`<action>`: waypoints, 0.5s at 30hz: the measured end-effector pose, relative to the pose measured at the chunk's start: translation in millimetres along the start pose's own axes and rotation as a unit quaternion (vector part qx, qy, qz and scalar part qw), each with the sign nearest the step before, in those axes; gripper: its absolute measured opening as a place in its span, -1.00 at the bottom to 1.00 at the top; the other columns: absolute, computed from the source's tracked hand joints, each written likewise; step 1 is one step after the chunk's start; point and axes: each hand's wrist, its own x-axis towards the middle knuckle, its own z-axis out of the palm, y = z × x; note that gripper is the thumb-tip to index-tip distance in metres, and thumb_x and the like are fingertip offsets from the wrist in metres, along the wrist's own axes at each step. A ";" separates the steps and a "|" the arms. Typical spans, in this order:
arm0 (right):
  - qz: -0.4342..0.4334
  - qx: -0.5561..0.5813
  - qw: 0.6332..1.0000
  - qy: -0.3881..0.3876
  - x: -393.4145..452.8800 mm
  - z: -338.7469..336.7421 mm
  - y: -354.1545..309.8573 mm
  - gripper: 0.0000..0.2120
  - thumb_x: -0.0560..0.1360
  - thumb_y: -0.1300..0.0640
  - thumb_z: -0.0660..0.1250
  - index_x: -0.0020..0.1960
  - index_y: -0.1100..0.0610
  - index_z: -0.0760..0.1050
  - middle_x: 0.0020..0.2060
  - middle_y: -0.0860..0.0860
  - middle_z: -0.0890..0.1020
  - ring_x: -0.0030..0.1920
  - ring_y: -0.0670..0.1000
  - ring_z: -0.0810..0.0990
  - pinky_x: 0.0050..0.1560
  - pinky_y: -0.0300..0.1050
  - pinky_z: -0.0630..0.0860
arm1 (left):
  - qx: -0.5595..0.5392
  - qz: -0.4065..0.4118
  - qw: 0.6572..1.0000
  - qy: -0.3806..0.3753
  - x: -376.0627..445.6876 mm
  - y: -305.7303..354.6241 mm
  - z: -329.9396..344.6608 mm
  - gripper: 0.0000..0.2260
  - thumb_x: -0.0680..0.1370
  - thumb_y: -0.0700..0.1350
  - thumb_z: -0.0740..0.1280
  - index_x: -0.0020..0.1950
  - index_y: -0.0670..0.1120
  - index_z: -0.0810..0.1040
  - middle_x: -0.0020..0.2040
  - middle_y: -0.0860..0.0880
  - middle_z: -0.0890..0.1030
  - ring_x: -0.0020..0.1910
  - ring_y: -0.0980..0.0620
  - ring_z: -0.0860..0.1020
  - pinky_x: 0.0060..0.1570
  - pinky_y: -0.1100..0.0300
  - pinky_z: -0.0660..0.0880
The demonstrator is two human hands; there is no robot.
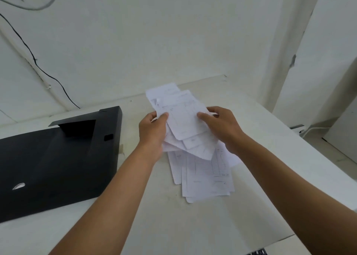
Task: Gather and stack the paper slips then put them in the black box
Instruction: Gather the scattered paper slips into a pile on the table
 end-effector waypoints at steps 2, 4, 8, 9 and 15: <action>0.013 -0.012 1.000 -0.002 0.3 1.4 5.5 -0.76 0.57 0.06 0.40 0.23 0.05 0.58 0.06 -0.01 0.67 -0.04 -0.03 0.66 -0.16 -0.15 0.59 | 0.025 -0.010 0.999 -0.025 4.6 -3.8 6.1 -0.88 0.60 -0.13 0.38 0.12 0.02 0.61 -0.02 0.10 0.65 -0.07 0.13 0.61 -0.11 0.17 0.57; 0.003 -0.011 1.000 0.028 0.7 2.5 12.3 -0.75 0.57 0.11 0.37 0.25 0.06 0.57 0.06 -0.02 0.67 -0.03 -0.02 0.67 -0.11 -0.11 0.62 | 0.041 -0.021 0.997 -0.064 7.9 -13.1 7.7 -0.86 0.59 -0.18 0.38 0.03 0.07 0.61 -0.01 0.09 0.67 -0.03 0.07 0.66 -0.07 0.14 0.62; -0.001 -0.036 0.999 0.040 4.0 4.3 19.6 -0.71 0.56 0.10 0.35 0.27 0.06 0.57 0.05 -0.05 0.66 -0.01 -0.02 0.65 -0.02 -0.04 0.64 | 0.009 0.000 1.000 -0.029 7.5 -16.6 14.3 -0.85 0.59 -0.18 0.38 0.10 0.06 0.57 0.00 0.09 0.66 0.00 0.09 0.64 0.03 0.11 0.61; 0.006 -0.051 0.998 0.037 4.9 4.6 20.4 -0.73 0.56 0.11 0.34 0.25 0.06 0.57 0.03 -0.04 0.66 -0.02 -0.01 0.65 -0.06 -0.04 0.64 | -0.009 0.009 1.000 0.002 8.7 -15.2 15.3 -0.80 0.60 -0.15 0.38 0.18 0.07 0.54 -0.03 0.13 0.62 -0.02 0.13 0.61 0.03 0.14 0.58; 0.033 0.001 0.995 0.099 13.3 8.6 20.9 -0.72 0.58 0.20 0.18 0.22 0.10 0.55 0.06 0.00 0.65 0.05 0.06 0.64 0.03 0.03 0.64 | 0.026 -0.064 0.997 -0.039 21.3 -16.4 6.9 -0.79 0.48 -0.06 0.48 0.06 -0.12 0.67 0.03 -0.10 0.72 0.05 -0.10 0.69 0.16 -0.09 0.61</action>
